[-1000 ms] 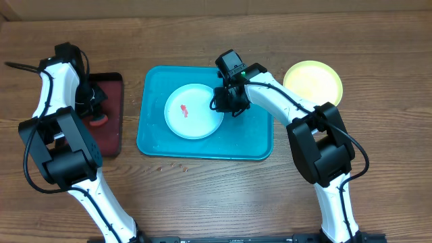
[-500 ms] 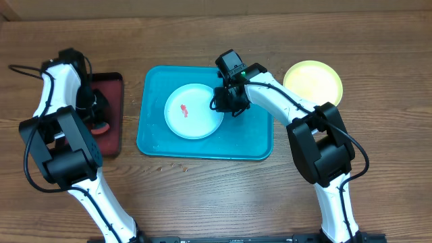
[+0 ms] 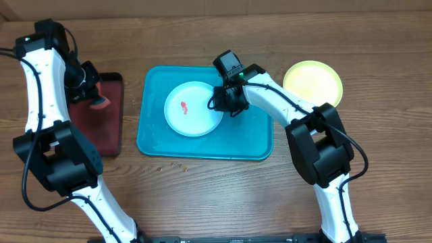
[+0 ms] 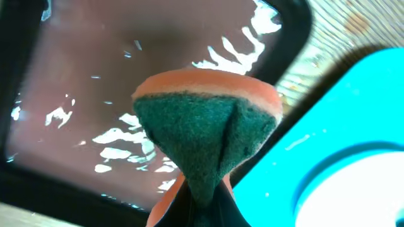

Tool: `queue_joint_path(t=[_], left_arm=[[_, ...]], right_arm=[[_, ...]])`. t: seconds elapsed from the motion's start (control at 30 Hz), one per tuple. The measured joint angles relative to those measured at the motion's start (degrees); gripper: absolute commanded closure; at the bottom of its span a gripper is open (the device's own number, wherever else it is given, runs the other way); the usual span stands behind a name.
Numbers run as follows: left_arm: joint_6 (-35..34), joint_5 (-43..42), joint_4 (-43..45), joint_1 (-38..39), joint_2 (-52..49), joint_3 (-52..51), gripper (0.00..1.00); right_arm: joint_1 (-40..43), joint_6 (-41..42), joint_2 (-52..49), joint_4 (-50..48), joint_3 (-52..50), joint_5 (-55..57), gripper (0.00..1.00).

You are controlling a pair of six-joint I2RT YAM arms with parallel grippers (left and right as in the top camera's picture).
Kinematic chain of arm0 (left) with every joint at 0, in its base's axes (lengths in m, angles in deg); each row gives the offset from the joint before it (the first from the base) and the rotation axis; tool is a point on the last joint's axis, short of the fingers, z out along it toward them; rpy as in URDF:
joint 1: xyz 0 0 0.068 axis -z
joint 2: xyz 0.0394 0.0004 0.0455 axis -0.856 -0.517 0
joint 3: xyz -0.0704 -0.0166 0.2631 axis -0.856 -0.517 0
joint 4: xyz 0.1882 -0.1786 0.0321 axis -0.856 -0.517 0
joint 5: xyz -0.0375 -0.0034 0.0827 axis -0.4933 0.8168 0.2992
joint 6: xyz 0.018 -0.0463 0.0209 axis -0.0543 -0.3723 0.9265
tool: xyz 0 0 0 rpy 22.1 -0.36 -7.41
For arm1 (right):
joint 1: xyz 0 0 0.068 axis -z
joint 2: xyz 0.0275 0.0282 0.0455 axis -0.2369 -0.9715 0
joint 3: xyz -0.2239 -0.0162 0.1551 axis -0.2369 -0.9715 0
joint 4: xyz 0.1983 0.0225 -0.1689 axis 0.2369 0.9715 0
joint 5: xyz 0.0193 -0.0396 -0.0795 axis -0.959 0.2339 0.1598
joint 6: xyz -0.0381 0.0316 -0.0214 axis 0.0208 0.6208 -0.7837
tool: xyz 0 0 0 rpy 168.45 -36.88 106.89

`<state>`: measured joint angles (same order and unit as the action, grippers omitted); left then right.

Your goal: Clean dirty plates on tray and stack at the side

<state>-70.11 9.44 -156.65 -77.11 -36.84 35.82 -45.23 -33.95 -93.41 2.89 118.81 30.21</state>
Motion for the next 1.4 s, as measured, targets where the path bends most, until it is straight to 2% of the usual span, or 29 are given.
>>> queue_joint_path(t=[0.3,0.53,0.67,0.8,0.9,1.0,1.17,1.2,1.27,1.4], left_arm=[[0.6,-1.8,-0.3,1.7,1.2,-0.1,0.96],[-1.4,7.8,1.0,1.6,6.4,-0.3,0.96],[-2.4,10.7,7.9,1.4,6.3,-7.6,0.96],[-2.8,11.7,8.2,0.9,3.1,-13.3,0.96],[-2.9,12.0,4.0,0.3,2.0,-12.0,0.96],[-2.9,11.6,-0.7,-0.2,2.3,-4.7,0.96],[-2.8,11.9,0.6,-0.6,7.5,0.1,0.96],[-2.8,11.9,1.4,-0.5,8.5,-0.5,0.96],[-2.8,12.0,4.1,-0.5,9.4,-3.1,0.96],[-2.8,11.3,5.6,-0.6,7.9,-10.3,0.96]], right_arm=[[-0.1,0.6,0.0,0.1,0.0,0.3,0.96],[-0.1,0.8,0.0,-1.1,0.0,0.7,0.96],[-0.1,0.8,0.0,-1.1,0.0,0.8,0.96],[-0.1,0.8,0.0,-0.9,0.0,0.9,0.96],[-0.1,0.8,0.0,-0.9,0.0,0.9,0.96],[-0.1,0.8,0.0,-0.8,0.0,0.9,0.96],[-0.1,0.8,0.0,-0.8,0.0,0.9,0.95],[-0.1,0.8,0.0,-0.8,0.0,0.9,0.95],[-0.1,0.9,0.0,-0.9,0.0,0.9,0.88],[-0.1,0.8,0.0,-0.8,0.0,1.6,0.88]])
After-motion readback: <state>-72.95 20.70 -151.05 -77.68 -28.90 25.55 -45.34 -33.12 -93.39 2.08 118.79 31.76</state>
